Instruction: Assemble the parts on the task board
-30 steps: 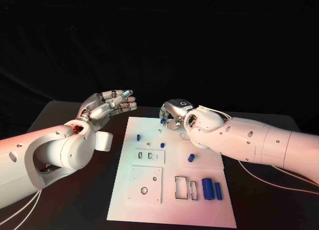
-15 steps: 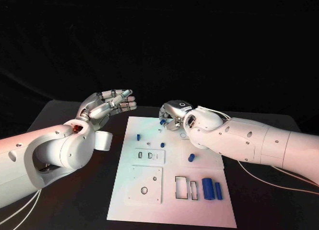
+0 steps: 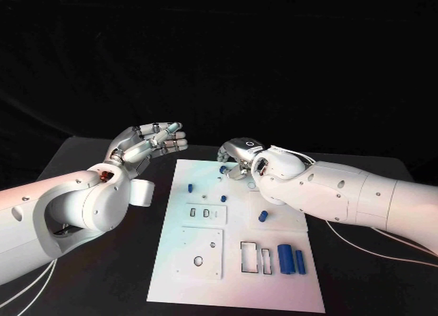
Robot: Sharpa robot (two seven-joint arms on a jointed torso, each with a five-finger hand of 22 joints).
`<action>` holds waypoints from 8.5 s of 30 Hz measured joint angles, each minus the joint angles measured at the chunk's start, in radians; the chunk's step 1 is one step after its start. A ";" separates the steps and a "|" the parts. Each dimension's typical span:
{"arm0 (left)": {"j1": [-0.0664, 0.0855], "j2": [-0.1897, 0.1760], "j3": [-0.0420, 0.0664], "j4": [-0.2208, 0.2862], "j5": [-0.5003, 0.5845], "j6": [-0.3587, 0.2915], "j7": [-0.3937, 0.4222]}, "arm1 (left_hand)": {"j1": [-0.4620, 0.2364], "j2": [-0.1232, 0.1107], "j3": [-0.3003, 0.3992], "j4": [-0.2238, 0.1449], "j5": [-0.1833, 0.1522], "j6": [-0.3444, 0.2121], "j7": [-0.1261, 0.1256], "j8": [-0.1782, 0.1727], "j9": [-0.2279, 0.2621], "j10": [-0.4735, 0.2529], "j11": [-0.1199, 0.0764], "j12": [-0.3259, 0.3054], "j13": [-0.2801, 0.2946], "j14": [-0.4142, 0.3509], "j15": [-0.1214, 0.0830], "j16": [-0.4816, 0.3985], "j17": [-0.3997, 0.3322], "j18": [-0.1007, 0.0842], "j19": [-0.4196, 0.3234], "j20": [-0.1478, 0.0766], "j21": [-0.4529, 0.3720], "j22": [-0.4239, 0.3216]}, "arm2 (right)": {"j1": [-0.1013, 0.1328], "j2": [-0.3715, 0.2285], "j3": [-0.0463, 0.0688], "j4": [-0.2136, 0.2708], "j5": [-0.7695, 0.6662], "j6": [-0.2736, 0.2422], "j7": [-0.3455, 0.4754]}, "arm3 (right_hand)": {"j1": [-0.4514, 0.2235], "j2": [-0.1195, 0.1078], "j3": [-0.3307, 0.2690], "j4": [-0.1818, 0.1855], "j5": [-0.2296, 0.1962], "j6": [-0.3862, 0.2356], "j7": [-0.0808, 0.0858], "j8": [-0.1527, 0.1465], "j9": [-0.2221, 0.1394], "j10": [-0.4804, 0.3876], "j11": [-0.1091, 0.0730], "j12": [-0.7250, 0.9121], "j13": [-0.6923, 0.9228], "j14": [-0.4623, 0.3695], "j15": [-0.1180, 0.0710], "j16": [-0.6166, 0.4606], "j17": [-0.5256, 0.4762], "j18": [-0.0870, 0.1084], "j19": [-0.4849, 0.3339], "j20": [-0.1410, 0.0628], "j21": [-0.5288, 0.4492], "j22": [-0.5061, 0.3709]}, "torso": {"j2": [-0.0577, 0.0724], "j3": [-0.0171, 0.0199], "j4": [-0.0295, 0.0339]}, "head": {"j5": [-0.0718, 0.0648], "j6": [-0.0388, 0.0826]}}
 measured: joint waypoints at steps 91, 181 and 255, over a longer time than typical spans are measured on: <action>0.001 -0.003 0.000 -0.028 0.004 0.017 -0.012 | 0.000 0.000 0.003 0.003 -0.004 -0.004 0.004 -0.006 -0.001 0.004 0.004 -0.009 0.000 0.000 0.000 0.000 0.002 0.000 0.000 0.000 0.000 -0.004 | -0.001 -0.303 0.017 0.151 0.254 0.115 -0.068 | 0.199 0.017 -0.394 0.329 0.205 0.024 -0.060 0.010 0.073 0.297 -0.090 1.141 1.068 0.001 -0.063 0.155 0.097 -0.019 0.149 -0.059 0.170 0.314 | -0.012 0.0026 -0.0125 | -0.015 -0.027; 0.001 0.015 0.000 -0.042 0.005 0.040 -0.027 | 0.000 0.000 0.003 0.003 -0.004 -0.004 0.004 -0.006 -0.001 0.003 0.003 -0.014 0.000 0.000 0.000 0.000 0.005 0.000 0.000 0.000 0.000 -0.007 | -0.036 -0.055 -0.003 0.185 -0.101 -0.048 -0.189 | 0.110 -0.055 -0.186 0.324 0.117 0.095 -0.073 0.002 0.064 0.374 -0.108 1.268 1.201 -0.002 -0.081 0.163 0.097 -0.032 0.166 -0.077 0.175 0.343 | -0.012 0.0001 -0.0096 | -0.002 -0.026; 0.001 0.008 -0.001 -0.048 0.005 0.042 -0.037 | 0.000 0.000 0.003 0.008 -0.008 -0.007 0.000 -0.006 -0.001 0.003 0.003 -0.018 0.000 0.000 0.000 -0.004 0.006 0.000 0.000 0.000 0.000 -0.009 | -0.035 -0.169 -0.006 0.273 0.037 -0.058 -0.167 | 0.040 0.005 -0.303 0.375 0.146 0.011 -0.056 -0.015 -0.021 0.373 -0.078 1.286 1.209 0.001 -0.045 0.171 0.097 -0.032 0.176 -0.050 0.168 0.377 | -0.012 0.0011 -0.0121 | 0.000 -0.029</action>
